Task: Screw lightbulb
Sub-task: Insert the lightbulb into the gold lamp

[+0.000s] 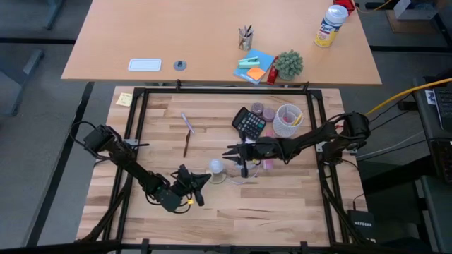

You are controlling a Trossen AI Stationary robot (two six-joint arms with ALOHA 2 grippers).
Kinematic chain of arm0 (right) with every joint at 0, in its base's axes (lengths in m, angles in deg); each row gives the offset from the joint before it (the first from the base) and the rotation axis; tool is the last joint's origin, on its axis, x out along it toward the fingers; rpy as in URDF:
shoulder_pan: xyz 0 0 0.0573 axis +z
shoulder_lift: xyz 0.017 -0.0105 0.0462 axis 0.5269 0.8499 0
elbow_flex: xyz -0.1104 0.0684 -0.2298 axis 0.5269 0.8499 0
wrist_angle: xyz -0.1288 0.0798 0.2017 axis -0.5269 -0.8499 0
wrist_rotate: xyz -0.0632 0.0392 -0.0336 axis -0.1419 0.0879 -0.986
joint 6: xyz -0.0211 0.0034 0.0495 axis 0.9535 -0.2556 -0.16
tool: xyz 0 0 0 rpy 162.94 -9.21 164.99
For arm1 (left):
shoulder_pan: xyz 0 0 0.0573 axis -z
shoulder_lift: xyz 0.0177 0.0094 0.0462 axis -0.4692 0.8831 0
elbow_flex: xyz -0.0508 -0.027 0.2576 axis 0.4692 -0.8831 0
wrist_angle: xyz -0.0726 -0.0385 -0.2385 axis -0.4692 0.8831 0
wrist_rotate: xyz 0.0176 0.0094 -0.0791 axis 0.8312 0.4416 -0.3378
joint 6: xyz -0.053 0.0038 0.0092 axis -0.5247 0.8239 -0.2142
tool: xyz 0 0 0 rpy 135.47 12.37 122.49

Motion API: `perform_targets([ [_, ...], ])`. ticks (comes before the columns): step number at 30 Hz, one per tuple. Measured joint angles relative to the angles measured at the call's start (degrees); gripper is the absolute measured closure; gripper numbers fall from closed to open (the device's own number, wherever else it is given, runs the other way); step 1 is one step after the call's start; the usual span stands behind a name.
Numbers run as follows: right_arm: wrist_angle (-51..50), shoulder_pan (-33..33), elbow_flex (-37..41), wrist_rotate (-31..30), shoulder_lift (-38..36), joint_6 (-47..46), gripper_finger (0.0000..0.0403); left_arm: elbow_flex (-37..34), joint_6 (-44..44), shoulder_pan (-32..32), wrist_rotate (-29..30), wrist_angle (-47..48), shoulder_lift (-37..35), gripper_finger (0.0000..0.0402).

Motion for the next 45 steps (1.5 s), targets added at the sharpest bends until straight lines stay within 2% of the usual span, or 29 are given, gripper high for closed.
perform_targets([
  [4,2.09,0.0,0.0,0.21,1.53,-0.16,0.0352,0.02,1.15,-0.59,0.0,0.06,0.0,0.0401],
  [17,2.9,0.0,0.0,7.11,1.78,-3.68,0.0352,0.02,2.3,-2.51,0.38,0.67,0.0,0.0401],
  [27,2.29,0.0,0.0,10.33,1.78,-7.92,0.0352,0.02,2.57,-2.56,4.57,1.52,0.0,0.0401],
  [38,2.93,2.17,0.0,12.51,1.79,-10.19,0.0352,0.02,-4.55,-3.27,6.5,6.63,-0.04,0.0401],
  [45,6.85,3.12,0.0,12.48,1.82,-10.17,0.0352,0.02,-3.19,-5.02,6.4,6.69,-0.04,0.0401],
])
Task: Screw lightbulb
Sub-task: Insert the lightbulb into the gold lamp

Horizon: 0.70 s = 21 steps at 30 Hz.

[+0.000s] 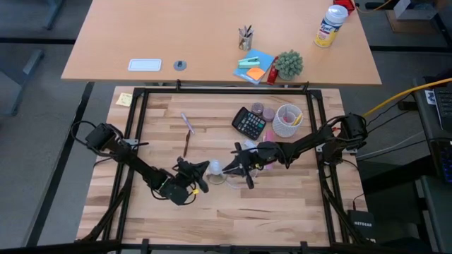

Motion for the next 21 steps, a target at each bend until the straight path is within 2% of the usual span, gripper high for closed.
perform_targets([
  [3,1.81,-0.08,0.0,-0.24,0.0,0.02,0.0352,0.0,1.83,-0.29,0.67,-0.01,0.0,0.0401],
  [8,3.1,-0.08,0.0,-3.27,-0.9,1.7,0.0352,0.0,5.16,1.34,6.57,-0.21,-1.28,0.0401],
  [12,3.18,-0.08,0.0,-6.55,-2.58,4.45,0.0352,0.0,8.56,4.08,6.95,-0.7,-4.01,0.0401],
  [15,3.2,-0.13,0.0,-10.73,-2.93,7.37,0.0352,0.0,8.6,6.14,4.96,-3.74,-4.5,0.0401],
  [19,1.47,-0.13,-0.02,-17.95,-2.38,11.33,0.0352,0.02,4.7,7.09,-3.21,-5.49,-3.39,0.0401],
  [21,-0.53,-0.52,-0.02,-18.63,-1.56,11.91,0.0352,0.02,2.74,6.89,-5.45,-5.33,-1.99,0.0401],
])
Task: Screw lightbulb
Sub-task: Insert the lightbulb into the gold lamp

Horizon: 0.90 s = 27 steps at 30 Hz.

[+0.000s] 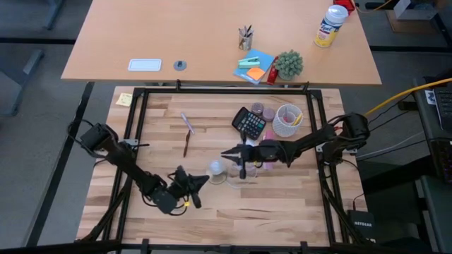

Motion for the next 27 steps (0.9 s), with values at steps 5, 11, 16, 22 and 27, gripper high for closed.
perform_targets([
  [5,-2.58,-0.35,0.0,2.84,1.27,-0.24,0.0352,0.0,-2.85,-0.79,-0.33,-0.68,2.89,0.0401],
  [11,-2.62,-0.35,0.0,6.56,2.36,-3.68,0.0352,0.01,-2.58,-2.32,-0.08,-1.12,3.69,0.0402],
  [16,-2.75,-0.37,0.0,8.01,2.7,-5.97,0.0352,0.0,-2.03,-3.47,0.04,-0.9,3.69,0.0401],
  [22,-2.84,-0.4,0.0,9.89,2.7,-8.0,0.0352,0.0,-0.79,-3.94,2.9,-0.2,3.71,0.0402],
  [27,-2.86,-0.31,0.0,12.93,2.7,-9.14,0.0352,-0.04,-2.12,-4.11,6.84,1.47,3.78,0.0402],
])
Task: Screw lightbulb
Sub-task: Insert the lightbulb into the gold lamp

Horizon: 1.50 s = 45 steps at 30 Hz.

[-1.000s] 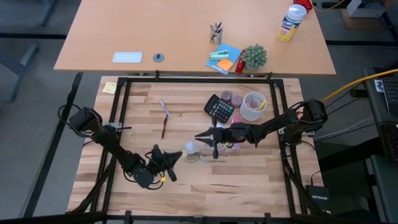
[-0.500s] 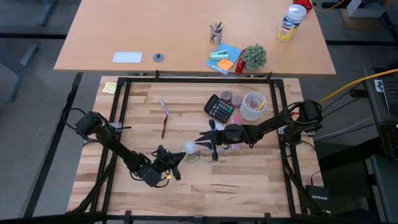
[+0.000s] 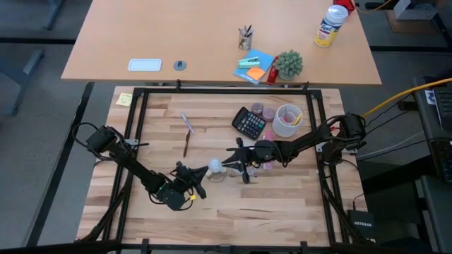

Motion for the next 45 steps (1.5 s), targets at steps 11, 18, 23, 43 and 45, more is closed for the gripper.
perform_targets([
  [11,4.78,0.07,0.0,5.74,-0.06,-0.1,0.0352,0.09,-3.12,-2.14,1.67,2.18,0.0,0.0401],
  [18,6.71,0.01,0.0,5.32,-3.61,0.34,0.0352,0.09,1.37,-1.12,6.15,1.75,-1.14,0.0402],
  [23,6.54,0.01,0.0,3.34,-5.09,0.42,0.0352,0.09,7.12,1.47,6.97,-0.01,-3.36,0.0402],
  [43,-3.26,-0.04,0.0,-9.71,-4.64,6.23,0.0352,0.09,3.8,1.47,-3.1,-5.35,-0.15,0.0401],
  [45,-3.42,-0.04,0.0,-9.32,-4.03,6.2,0.0352,0.09,3.8,1.12,-3.12,-5.35,-0.15,0.0401],
])
